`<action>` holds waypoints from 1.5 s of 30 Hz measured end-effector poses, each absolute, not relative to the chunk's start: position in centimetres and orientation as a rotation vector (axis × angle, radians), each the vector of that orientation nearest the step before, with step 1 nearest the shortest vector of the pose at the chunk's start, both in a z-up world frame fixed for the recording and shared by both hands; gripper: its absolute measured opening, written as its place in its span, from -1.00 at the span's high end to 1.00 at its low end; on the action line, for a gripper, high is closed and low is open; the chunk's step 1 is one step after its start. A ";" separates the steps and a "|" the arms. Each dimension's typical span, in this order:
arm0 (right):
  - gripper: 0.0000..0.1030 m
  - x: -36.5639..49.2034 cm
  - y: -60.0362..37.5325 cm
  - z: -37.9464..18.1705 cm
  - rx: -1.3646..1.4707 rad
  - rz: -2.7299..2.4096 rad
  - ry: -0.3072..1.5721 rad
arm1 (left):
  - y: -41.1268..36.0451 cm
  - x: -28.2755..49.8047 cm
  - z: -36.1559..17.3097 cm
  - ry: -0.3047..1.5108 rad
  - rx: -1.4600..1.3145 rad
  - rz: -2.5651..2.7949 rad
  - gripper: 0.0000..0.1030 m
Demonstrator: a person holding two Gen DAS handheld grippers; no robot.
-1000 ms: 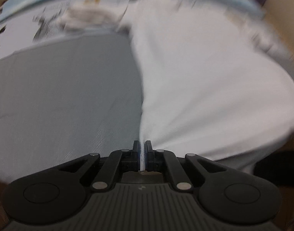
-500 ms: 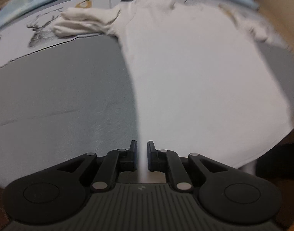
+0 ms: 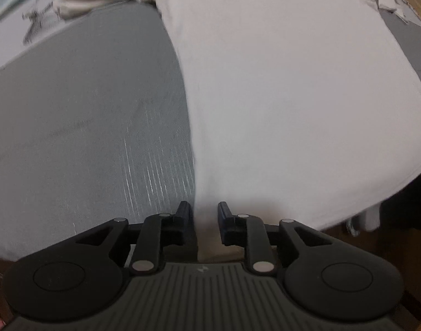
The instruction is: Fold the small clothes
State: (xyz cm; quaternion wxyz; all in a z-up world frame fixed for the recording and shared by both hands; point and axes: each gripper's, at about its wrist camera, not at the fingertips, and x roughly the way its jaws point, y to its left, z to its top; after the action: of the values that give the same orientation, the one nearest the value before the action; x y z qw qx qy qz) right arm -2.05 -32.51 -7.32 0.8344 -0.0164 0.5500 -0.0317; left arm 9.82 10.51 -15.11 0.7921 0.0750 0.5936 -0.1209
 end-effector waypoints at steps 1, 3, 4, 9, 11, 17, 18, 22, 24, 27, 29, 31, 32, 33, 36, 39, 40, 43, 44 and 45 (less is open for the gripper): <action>0.21 -1.5 -32.3 -6.3 -0.011 -0.061 1.108 | 10.8 10.1 -14.0 1.224 0.118 -0.252 0.51; 0.17 -1.2 -32.8 -4.2 0.051 -0.072 0.964 | 11.6 10.6 -11.9 1.127 0.039 -0.234 0.50; 0.17 -1.3 -32.9 -3.1 0.091 -0.082 0.883 | 12.1 11.0 -10.8 1.073 0.003 -0.213 0.50; 0.17 2.3 -32.5 1.3 0.116 -0.091 0.689 | 14.1 14.8 -5.2 0.895 -0.088 -0.121 0.66; 0.17 4.8 -31.1 3.2 0.109 -0.071 0.662 | 15.3 17.1 -3.2 0.839 -0.098 -0.100 0.99; 0.17 14.0 -27.5 8.0 0.116 -0.003 0.613 | 19.3 26.0 -0.8 0.810 -0.195 -0.006 0.99; 0.17 15.3 -26.9 8.4 0.121 0.013 0.618 | 19.9 27.1 -1.0 0.814 -0.224 0.006 0.99; 0.17 20.9 -24.5 7.5 0.084 0.060 0.625 | 21.1 30.3 -3.2 0.809 -0.305 0.020 0.99; 0.19 22.2 -23.8 5.8 0.073 0.081 0.624 | 21.3 31.3 -4.8 0.832 -0.345 0.024 0.99; 0.31 24.4 -23.1 2.5 0.098 0.042 0.770 | 21.0 33.9 -7.1 0.882 -0.404 0.011 0.95; 0.33 25.8 -22.9 1.8 0.179 0.097 0.816 | 20.7 35.8 -8.4 0.918 -0.448 -0.017 0.87; 0.32 26.6 -22.4 1.9 0.176 0.123 0.823 | 20.4 37.7 -9.9 0.952 -0.497 -0.047 0.67; 0.32 26.9 -22.1 2.0 0.159 0.134 0.818 | 20.1 38.5 -10.6 0.966 -0.502 -0.040 0.43; 0.32 27.2 -21.9 2.1 0.142 0.145 0.814 | 19.8 39.2 -11.3 0.982 -0.498 -0.025 0.35; 0.32 27.9 -21.7 1.6 0.111 0.155 0.826 | 18.9 41.0 -13.1 1.017 -0.486 -0.018 0.43; 0.32 28.5 -22.1 0.6 0.111 0.130 0.871 | 18.5 42.0 -13.6 1.064 -0.423 -0.045 0.93; 0.32 28.7 -22.3 0.2 0.113 0.116 0.888 | 19.1 42.0 -13.0 1.042 -0.394 -0.035 0.93; 0.32 28.9 -22.8 -0.6 0.140 0.093 0.931 | 27.0 39.9 -9.4 0.826 -0.504 0.234 0.94; 0.32 28.8 -22.9 -0.6 0.147 0.094 0.935 | 30.6 38.1 -8.2 0.716 -0.566 0.436 0.93; 0.32 28.7 -22.9 -0.7 0.144 0.095 0.936 | 34.6 35.4 -7.0 0.588 -0.631 0.654 0.84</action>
State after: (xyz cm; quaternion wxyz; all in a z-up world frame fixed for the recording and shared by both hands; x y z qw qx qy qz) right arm 28.65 -22.88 -0.70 0.8889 0.0694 0.4504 0.0459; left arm 35.40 34.60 -6.99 0.8571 -0.3003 0.2800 0.3112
